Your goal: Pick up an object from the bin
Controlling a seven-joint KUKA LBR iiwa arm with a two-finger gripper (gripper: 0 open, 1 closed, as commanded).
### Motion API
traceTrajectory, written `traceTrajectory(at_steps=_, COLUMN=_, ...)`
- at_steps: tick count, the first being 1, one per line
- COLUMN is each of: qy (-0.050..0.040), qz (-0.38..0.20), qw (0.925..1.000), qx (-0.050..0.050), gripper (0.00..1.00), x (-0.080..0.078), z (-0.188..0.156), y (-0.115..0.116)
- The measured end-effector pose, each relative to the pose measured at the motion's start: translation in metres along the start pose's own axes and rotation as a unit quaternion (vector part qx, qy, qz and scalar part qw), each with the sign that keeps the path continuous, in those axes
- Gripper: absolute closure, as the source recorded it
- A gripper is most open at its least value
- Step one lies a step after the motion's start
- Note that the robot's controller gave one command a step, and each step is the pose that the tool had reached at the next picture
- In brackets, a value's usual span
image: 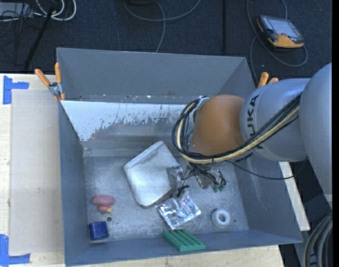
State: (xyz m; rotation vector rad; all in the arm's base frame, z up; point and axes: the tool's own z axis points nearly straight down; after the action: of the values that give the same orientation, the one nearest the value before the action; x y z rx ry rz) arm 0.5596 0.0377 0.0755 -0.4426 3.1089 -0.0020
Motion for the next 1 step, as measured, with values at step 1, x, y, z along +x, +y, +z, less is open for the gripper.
traceTrajectory(at_steps=1, qy=-0.0042, qz=0.014, qw=0.9999, qx=0.000, gripper=1.00, x=-0.0051, z=-0.1466, y=-0.0071)
